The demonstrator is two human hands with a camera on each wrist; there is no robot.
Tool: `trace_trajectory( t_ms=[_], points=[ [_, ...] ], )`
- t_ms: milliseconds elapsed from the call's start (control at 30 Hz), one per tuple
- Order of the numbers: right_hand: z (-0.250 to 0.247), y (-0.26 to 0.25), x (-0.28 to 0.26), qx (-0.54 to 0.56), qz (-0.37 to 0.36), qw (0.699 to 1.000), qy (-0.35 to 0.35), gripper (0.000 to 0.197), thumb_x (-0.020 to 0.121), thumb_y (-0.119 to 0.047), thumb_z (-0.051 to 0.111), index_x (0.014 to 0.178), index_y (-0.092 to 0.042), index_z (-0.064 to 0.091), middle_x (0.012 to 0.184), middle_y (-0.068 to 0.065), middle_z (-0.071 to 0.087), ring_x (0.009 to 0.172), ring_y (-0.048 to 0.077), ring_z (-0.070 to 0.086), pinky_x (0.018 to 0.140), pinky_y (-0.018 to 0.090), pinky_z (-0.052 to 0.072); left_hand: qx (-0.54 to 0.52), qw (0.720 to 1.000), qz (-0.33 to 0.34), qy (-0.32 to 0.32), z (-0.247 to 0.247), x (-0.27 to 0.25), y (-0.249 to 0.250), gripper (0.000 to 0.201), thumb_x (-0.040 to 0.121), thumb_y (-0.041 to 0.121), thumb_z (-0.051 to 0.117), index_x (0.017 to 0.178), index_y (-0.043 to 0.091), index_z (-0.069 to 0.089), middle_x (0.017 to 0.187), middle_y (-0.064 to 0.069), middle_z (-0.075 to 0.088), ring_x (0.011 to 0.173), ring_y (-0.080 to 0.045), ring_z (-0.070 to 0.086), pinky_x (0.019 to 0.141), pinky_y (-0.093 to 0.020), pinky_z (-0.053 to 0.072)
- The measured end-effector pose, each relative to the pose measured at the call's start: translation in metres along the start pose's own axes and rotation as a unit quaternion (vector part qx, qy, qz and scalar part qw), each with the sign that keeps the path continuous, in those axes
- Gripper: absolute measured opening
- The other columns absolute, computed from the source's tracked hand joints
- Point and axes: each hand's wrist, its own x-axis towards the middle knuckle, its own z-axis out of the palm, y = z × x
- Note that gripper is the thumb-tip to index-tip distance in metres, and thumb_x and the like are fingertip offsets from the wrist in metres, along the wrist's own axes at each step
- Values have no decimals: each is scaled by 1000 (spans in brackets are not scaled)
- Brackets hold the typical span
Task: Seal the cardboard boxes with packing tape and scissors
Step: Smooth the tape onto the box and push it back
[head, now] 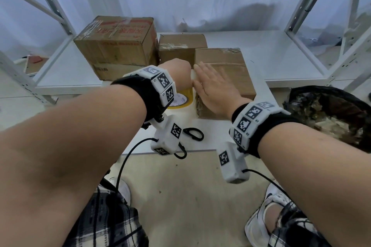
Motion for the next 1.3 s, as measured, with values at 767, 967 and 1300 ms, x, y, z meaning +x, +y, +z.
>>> trace_trajectory(
  t_ms=[767, 967, 1300],
  points=[
    [15, 4, 7, -20, 98, 994, -42, 61, 100, -53, 9, 154, -27, 0, 162, -4, -4, 149, 17, -5, 119, 48, -7, -26, 999, 1, -45, 11, -2, -34, 54, 97, 49, 46, 91, 1, 69, 67, -3, 55, 64, -17, 52, 55, -25, 37],
    [19, -1, 11, -35, 132, 991, -16, 66, 99, -54, 13, 154, -21, 2, 162, 0, -2, 149, 18, -3, 119, 48, -4, -37, 999, 12, -11, 14, -2, -38, 56, 95, 52, 46, 95, 2, 71, 77, -5, 63, 69, -17, 56, 56, -23, 38],
    [23, -15, 14, -82, 161, 983, -17, 67, 101, -42, 22, 153, -7, 0, 161, 13, -2, 149, 26, -1, 119, 52, 0, -11, 998, 56, -6, 20, -2, -22, 37, 96, 35, 45, 105, 7, 68, 99, -8, 68, 90, -24, 63, 74, -32, 48]
  ],
)
